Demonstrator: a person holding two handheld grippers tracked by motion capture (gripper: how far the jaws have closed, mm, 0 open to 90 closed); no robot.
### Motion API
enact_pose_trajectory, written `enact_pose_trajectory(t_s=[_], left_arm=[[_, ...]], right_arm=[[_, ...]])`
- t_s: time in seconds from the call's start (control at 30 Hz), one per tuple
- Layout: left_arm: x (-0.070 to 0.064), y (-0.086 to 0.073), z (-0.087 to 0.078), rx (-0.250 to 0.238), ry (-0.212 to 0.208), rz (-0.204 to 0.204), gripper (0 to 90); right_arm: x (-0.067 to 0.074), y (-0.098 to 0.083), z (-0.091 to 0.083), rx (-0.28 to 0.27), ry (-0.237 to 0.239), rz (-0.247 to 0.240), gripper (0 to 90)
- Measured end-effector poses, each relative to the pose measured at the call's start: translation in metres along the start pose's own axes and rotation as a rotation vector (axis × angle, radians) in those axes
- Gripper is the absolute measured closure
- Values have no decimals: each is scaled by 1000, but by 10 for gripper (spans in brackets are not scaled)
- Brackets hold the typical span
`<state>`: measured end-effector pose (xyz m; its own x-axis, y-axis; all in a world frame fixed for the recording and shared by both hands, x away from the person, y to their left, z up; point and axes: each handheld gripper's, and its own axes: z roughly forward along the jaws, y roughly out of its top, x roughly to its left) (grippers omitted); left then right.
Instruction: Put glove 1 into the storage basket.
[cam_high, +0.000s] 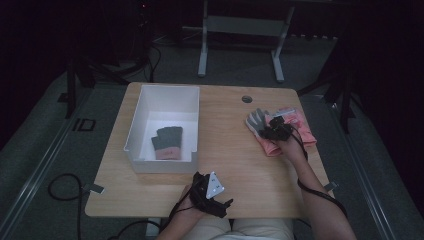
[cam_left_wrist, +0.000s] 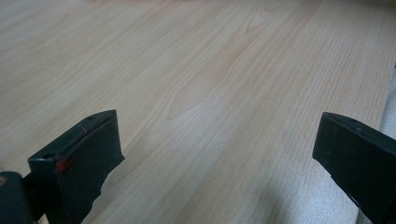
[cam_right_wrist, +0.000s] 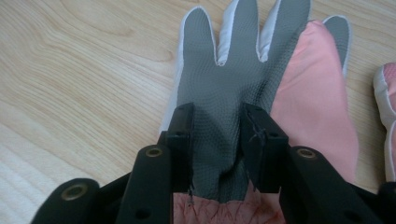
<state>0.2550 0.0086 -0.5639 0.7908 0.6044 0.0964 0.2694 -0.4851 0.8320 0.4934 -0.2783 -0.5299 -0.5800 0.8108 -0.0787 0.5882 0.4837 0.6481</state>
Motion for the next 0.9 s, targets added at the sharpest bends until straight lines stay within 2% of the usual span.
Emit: enact_pose_trajectory(t_s=[0.1, 0.23, 0.3, 0.37, 0.4, 0.47, 0.6, 0.7, 0.8, 0.83, 0.9], left_arm=[[1, 0, -1, -11, 4, -5, 9], [1, 1, -1, -27, 9, -11, 9], [1, 1, 0, -19, 10, -14, 9], [2, 1, 2, -2, 7, -14, 9], [2, 1, 3, 4, 8, -12, 9], [2, 1, 3, 5, 10, -15, 9], [2, 2, 1, -18, 12, -16, 9], [1, 3, 1, -19, 5, -11, 9], [0, 3, 2, -33, 0, -4, 9], [0, 4, 2, -34, 2, 0, 9], [-1, 4, 3, -35, 0, 9, 9]], right_arm=[[4, -1, 5, 15, -18, -13, 727], [5, 1, 7, 19, -35, 54, 810], [6, 2, 4, 9, -39, 80, 866], [10, 5, -4, -22, 14, 152, 878], [15, 6, -8, -38, 20, 154, 882], [26, 7, -17, -52, 2, 147, 885], [38, 8, -32, -86, 8, 172, 887], [55, 6, -61, -146, -10, 221, 888], [66, 5, -80, -182, -18, 255, 888], [72, 4, -89, -202, -15, 282, 888], [82, 3, -99, -211, -34, 294, 888]])
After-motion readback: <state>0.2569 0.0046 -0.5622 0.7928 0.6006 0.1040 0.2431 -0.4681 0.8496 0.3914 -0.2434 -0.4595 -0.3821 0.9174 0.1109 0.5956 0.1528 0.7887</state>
